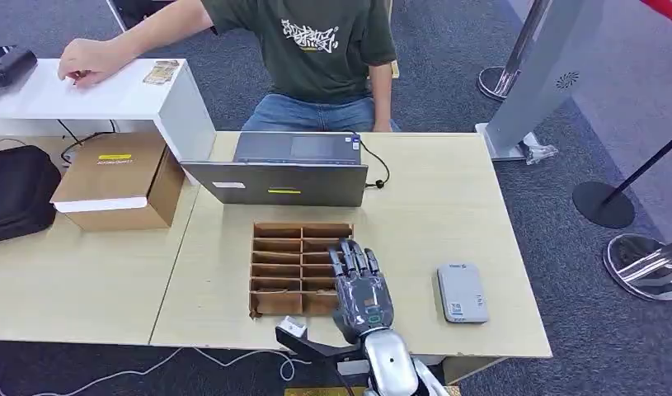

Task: Pass the card to the sensor for recognition and then transmit it.

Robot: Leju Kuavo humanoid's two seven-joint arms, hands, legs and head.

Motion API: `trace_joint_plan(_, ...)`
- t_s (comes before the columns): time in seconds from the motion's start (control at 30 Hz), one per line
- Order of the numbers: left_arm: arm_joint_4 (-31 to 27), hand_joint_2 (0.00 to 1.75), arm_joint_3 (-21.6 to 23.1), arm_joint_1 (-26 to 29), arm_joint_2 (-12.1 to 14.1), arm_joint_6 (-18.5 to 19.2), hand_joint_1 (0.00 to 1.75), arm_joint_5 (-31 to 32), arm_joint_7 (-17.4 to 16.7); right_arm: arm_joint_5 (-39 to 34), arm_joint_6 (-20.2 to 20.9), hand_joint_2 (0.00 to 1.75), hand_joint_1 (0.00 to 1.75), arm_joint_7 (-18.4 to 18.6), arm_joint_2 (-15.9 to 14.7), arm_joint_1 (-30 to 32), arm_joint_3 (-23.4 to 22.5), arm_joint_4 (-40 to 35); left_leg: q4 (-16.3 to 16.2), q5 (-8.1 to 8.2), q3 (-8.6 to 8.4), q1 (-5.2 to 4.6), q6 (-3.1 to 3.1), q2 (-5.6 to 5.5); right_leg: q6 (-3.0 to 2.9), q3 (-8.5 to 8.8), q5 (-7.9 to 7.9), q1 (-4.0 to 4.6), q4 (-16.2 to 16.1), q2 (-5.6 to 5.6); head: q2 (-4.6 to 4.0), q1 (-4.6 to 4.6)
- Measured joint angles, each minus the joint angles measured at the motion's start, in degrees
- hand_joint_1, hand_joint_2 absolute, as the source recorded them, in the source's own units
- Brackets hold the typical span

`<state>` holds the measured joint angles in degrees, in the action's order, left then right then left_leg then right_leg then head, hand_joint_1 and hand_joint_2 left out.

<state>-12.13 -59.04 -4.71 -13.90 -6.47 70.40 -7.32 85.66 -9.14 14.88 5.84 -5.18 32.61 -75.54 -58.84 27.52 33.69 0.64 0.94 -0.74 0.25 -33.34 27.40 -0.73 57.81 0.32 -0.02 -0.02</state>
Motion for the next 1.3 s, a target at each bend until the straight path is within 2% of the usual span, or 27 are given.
trace_joint_plan(1.3, 0.00, 0.00, 0.00, -0.08, 0.04, 0.02, 0.00, -0.31, -0.04, 0.04, 0.72, 1.75, 0.00, 0.13, 0.00, 0.58, -0.79, 0.42, 0.00, 0.00, 0.00, 0.00, 0.00, 0.00, 0.00, 0.00, 0.00, 0.00, 0.00, 0.00, 0.00, 0.00)
